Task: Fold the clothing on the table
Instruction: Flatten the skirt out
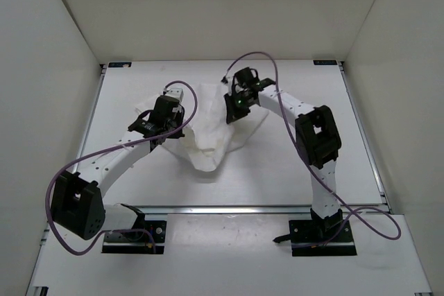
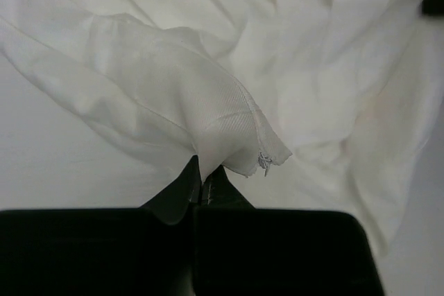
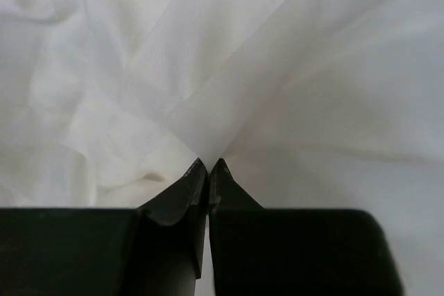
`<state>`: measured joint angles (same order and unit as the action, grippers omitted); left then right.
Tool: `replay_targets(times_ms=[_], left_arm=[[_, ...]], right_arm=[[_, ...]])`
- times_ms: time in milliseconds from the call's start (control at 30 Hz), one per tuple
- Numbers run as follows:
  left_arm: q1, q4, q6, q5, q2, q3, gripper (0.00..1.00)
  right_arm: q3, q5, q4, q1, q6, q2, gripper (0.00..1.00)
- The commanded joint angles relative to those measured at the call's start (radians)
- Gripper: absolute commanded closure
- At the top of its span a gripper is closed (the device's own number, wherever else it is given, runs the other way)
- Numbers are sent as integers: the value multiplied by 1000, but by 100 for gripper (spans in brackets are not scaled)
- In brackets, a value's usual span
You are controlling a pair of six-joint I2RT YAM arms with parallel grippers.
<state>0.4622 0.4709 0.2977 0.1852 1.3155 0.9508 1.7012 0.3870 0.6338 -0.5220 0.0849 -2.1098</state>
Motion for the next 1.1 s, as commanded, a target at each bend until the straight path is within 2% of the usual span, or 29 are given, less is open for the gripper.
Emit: replay_targets(times_ms=[0, 133, 233, 267, 300, 400, 567, 767, 867, 1067], left_arm=[[21, -24, 18, -33, -7, 49, 100], [44, -57, 30, -87, -15, 16, 100], [64, -66, 38, -131, -2, -16, 100], [76, -67, 29, -145, 2, -30, 100], [81, -61, 37, -148, 14, -41, 100], [105, -66, 40, -177, 31, -76, 100], [124, -94, 47, -199, 71, -121, 100], [131, -110, 46, -210, 110, -132, 100], [132, -121, 54, -220, 105, -124, 100], [124, -124, 70, -231, 97, -83, 100]], right_arm=[[151, -76, 44, 126, -48, 28, 100], [140, -94, 24, 211, -50, 80, 100], [37, -88, 18, 243, -48, 112, 100], [-1, -79, 17, 241, -40, 129, 93], [-30, -67, 6, 234, -30, 140, 78], [-206, -51, -52, 217, 12, 255, 60], [-443, -43, -114, 156, 82, 438, 57], [-578, -80, -144, 22, 133, 618, 55], [-624, -92, -172, -42, 144, 637, 54], [-647, -143, -163, -108, 121, 551, 54]])
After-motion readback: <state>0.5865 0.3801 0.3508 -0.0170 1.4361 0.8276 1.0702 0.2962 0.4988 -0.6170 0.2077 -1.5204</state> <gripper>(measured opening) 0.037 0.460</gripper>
